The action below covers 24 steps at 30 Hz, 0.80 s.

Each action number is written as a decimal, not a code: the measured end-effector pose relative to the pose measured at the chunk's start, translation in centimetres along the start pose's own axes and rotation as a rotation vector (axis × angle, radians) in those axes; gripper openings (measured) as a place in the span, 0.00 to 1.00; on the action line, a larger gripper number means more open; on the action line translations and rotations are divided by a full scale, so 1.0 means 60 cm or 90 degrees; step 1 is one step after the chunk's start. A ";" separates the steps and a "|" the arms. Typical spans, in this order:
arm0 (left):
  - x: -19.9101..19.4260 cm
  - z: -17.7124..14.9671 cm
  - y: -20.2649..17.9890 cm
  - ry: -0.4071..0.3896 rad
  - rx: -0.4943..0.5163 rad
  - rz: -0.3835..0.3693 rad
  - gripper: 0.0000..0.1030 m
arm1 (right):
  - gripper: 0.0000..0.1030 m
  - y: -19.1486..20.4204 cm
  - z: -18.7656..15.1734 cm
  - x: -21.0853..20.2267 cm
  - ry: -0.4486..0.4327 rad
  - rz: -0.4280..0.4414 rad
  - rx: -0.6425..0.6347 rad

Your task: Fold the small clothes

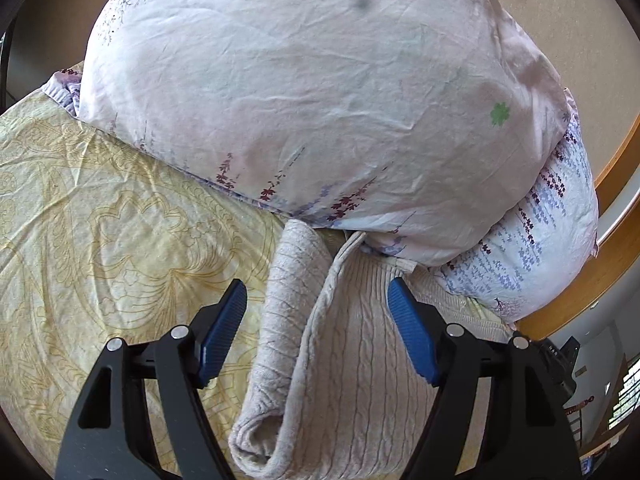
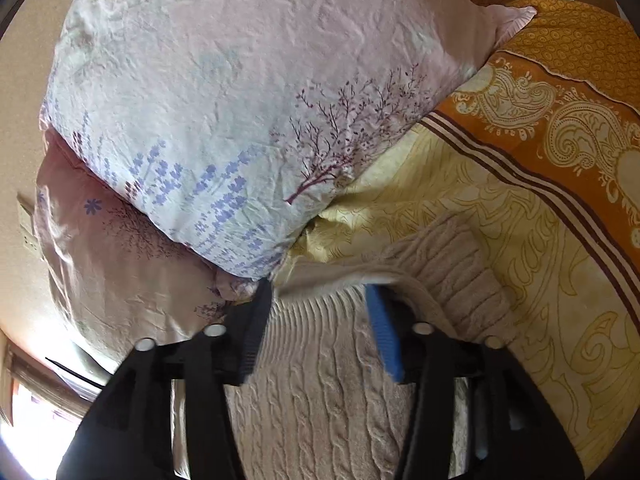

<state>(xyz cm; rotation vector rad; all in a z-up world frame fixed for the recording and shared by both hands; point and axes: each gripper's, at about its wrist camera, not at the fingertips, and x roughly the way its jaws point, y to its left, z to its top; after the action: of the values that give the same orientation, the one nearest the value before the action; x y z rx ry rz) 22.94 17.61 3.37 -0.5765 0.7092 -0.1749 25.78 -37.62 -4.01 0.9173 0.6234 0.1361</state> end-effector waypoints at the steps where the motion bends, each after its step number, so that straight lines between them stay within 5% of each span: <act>1: 0.000 -0.003 0.002 0.005 0.004 -0.003 0.70 | 0.68 -0.002 0.004 -0.009 -0.017 0.008 0.008; 5: 0.002 -0.013 -0.005 0.017 0.036 -0.020 0.70 | 0.73 0.003 0.009 -0.037 -0.026 0.025 -0.014; 12: 0.024 -0.023 -0.042 0.048 0.104 -0.033 0.51 | 0.73 0.050 -0.039 -0.045 0.022 0.007 -0.147; 17: 0.047 -0.031 -0.045 0.080 0.114 -0.012 0.49 | 0.72 0.053 -0.067 -0.012 0.076 -0.024 -0.166; 19: 0.054 -0.034 -0.046 0.089 0.123 0.000 0.49 | 0.70 0.038 -0.062 -0.010 0.059 -0.078 -0.161; 24: 0.079 -0.037 -0.034 0.111 0.120 0.052 0.41 | 0.67 0.025 -0.051 -0.031 0.038 -0.076 -0.132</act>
<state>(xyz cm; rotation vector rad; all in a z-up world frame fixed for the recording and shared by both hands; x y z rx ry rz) 25.11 13.33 0.44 -0.3545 0.8731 -0.2143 22.75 -35.24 -3.41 0.6761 0.7043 0.1184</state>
